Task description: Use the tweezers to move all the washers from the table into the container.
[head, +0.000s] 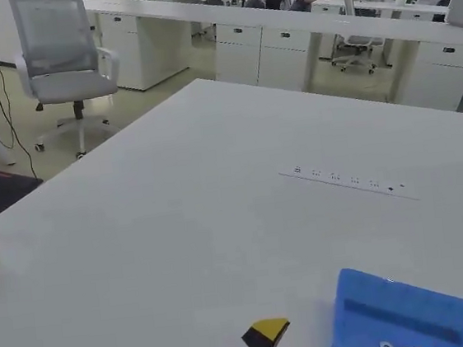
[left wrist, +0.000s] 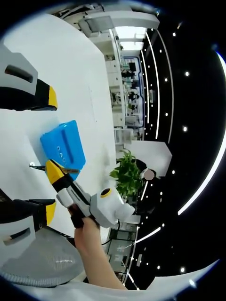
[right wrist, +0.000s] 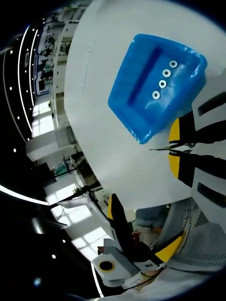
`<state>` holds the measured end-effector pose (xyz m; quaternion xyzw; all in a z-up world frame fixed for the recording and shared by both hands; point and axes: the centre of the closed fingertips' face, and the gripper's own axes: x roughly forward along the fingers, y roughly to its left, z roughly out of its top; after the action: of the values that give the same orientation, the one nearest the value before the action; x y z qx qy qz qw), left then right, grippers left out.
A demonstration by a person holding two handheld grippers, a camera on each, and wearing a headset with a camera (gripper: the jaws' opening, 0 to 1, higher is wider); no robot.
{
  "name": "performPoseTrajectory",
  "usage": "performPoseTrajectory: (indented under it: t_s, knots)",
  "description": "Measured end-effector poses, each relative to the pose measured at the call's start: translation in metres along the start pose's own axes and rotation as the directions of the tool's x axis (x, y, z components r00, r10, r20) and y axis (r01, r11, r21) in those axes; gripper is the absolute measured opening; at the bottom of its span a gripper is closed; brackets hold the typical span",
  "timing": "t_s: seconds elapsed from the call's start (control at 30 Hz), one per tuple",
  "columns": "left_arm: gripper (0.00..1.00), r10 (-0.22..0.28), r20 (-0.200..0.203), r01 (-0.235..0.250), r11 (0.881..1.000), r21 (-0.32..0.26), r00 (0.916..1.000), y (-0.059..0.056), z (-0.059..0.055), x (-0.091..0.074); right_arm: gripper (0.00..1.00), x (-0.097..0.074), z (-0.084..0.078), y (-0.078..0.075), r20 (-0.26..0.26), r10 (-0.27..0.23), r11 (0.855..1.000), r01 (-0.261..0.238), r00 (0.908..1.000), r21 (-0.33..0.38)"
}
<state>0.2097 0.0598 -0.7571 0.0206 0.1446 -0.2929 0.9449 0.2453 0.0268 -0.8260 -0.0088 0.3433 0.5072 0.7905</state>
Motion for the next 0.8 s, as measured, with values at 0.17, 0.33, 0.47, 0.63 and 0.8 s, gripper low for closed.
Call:
performPoseTrajectory:
  t_s: [0.17,0.33,0.47,0.63,0.8]
  knots:
    - [0.78,-0.002,-0.002,0.002,1.000,0.000,1.0000,0.000,0.000,0.000,0.04,0.000,-0.001,0.002,-0.007,-0.006,1.000,0.006,1.0000,-0.029]
    - [0.78,-0.003,-0.001,0.003,1.000,0.004,1.0000,0.000,0.000,0.000,0.04,0.001,-0.002,0.006,-0.011,-0.007,0.998,0.006,0.9999,-0.067]
    - [0.78,-0.002,-0.003,0.002,1.000,0.004,1.0000,0.000,-0.001,0.000,0.04,0.001,-0.003,0.011,-0.014,-0.002,0.996,0.001,0.9999,-0.093]
    - [0.78,-0.002,-0.001,0.002,1.000,0.005,1.0000,0.000,0.000,0.000,0.04,-0.001,-0.004,0.012,-0.011,-0.010,0.992,0.008,0.9999,-0.125]
    - [0.78,-0.003,-0.001,0.003,1.000,0.003,1.0000,-0.001,0.000,0.000,0.04,-0.005,-0.001,0.005,0.015,-0.025,0.994,0.026,0.9996,-0.108]
